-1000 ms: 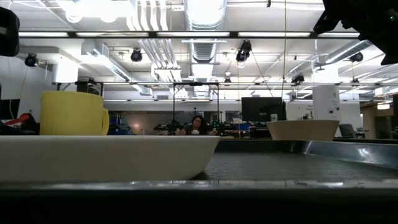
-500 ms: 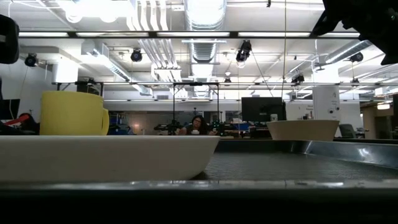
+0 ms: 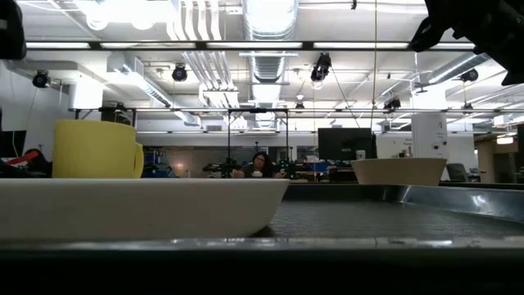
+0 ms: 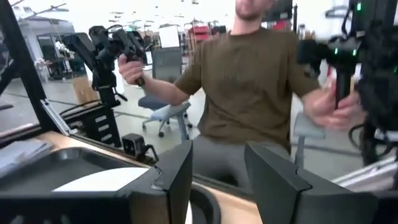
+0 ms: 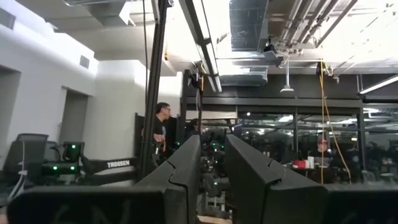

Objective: Set up tray
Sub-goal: Put the gray bowl on the white plate

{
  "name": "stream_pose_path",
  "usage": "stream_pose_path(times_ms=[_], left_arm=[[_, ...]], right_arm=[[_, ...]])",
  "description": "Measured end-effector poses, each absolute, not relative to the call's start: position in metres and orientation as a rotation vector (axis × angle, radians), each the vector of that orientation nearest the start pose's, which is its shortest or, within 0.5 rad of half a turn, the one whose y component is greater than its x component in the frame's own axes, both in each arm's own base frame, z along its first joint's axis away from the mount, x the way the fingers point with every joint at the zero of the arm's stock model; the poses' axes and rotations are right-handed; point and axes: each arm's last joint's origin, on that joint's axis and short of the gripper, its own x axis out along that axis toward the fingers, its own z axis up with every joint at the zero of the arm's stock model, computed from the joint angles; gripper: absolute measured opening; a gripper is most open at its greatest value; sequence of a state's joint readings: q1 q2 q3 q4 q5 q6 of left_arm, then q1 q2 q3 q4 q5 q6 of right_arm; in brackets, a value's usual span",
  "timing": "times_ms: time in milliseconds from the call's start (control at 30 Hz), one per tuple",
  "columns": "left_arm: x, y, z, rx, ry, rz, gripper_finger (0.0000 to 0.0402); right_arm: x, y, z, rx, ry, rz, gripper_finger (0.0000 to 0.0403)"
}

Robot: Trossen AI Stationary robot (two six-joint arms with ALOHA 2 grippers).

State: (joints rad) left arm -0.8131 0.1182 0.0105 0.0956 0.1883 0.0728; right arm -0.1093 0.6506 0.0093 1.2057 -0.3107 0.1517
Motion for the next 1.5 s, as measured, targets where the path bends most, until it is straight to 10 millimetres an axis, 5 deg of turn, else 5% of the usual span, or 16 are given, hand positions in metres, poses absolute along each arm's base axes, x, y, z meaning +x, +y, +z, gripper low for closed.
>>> stream_pose_path(times_ms=[733, 1100, 1500], left_arm=[[0.065, -0.076, 0.168, 0.000, -0.001, -0.996, 0.0132], [0.065, -0.076, 0.168, 0.000, -0.003, -0.996, 0.0132], [0.065, -0.076, 0.168, 0.000, -0.002, -0.995, 0.0132]], right_arm=[[0.135, -0.015, 0.209, 0.026, -0.374, -0.092, 0.0068], [0.162, -0.018, 0.248, 0.084, 0.298, -0.124, 0.0068], [0.171, -0.021, 0.263, 0.039, 0.704, -0.200, 0.0068]])
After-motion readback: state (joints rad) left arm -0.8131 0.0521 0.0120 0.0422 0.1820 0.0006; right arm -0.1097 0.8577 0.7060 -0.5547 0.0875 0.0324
